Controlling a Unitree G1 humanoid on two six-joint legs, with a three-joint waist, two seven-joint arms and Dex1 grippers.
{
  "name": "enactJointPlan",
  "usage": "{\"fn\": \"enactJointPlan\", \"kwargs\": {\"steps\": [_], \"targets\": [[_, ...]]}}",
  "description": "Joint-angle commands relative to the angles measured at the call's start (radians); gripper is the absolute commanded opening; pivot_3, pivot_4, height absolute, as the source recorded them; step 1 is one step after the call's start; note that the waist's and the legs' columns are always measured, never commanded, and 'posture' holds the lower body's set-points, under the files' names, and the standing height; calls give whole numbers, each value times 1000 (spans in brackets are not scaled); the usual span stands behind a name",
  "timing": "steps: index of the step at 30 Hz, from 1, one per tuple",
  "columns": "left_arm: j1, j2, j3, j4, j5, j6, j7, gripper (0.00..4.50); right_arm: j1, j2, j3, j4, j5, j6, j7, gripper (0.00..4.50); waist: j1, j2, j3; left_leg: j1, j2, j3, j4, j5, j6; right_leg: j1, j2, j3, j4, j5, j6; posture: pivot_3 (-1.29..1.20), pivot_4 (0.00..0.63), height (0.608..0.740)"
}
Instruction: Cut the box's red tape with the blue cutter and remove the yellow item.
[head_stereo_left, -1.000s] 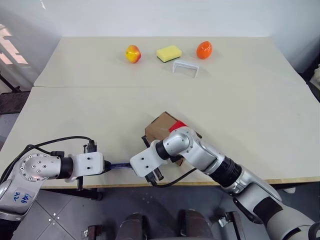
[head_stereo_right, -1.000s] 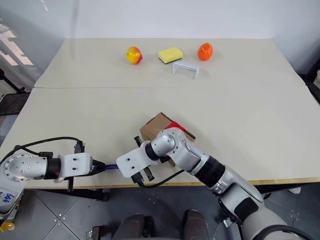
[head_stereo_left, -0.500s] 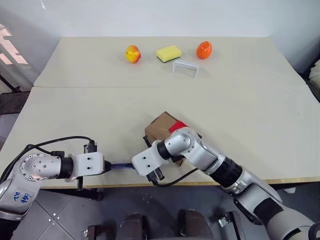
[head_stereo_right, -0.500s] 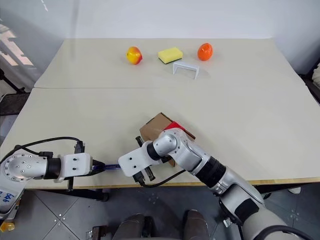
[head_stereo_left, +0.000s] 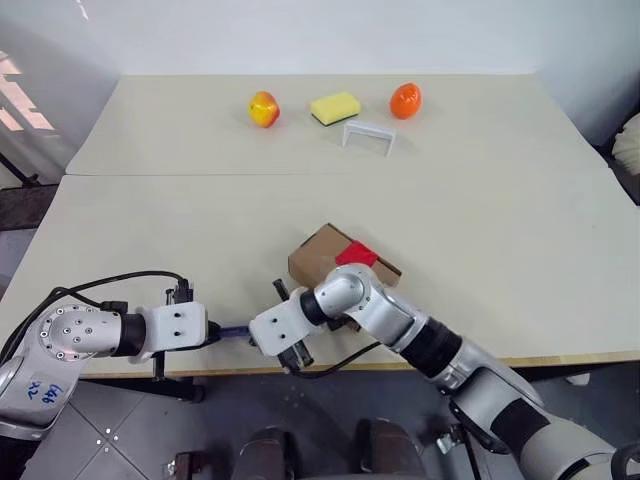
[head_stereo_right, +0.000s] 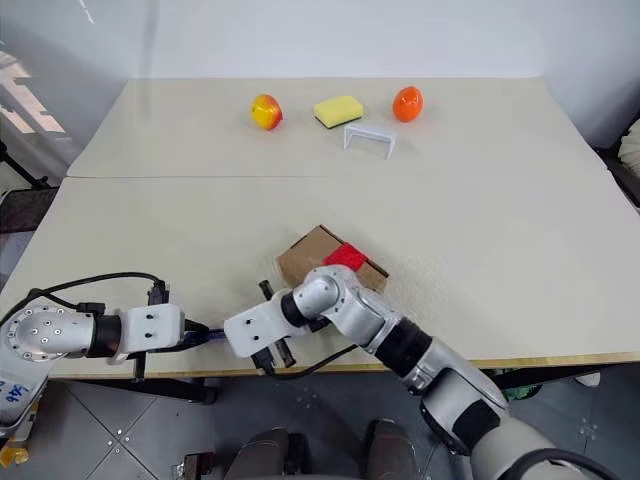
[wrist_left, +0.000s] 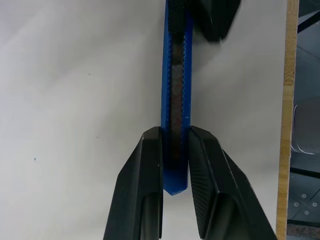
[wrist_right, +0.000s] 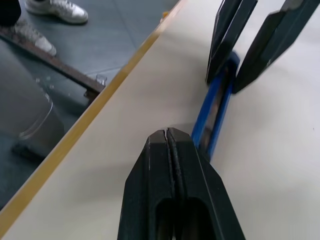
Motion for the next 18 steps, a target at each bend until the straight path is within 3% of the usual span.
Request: {"fn": "enactJointPlan", "kwargs": {"steps": [1,6,11,18], "targets": [[22,6,-45,-20,6,9,-28,523,-14,-17,-56,-64,25,51,14,65,0,0,0,0,0,0,0,0,0,0,0,0,0,0,0,0,150,740],[26,12,-47,-25,5,20,-32,523,-8,-99,-94,-217,67,118,80,65,1,0,0,-1,-1,-1,0,0,0,0,0,0,-1,0,0,0,150,740],[15,10,-57,-30,4,47,-32,523,-11,-172,-98,-246,44,100,104,65,0,1,0,-1,0,-1,-1,-1,0,0,0,0,-1,0,0,0,150,740],[11,10,-61,-36,5,58,-34,523,6,-165,-73,-210,21,78,84,65,1,0,0,-1,-1,0,0,-1,0,0,0,0,-1,0,0,0,150,740]]}}
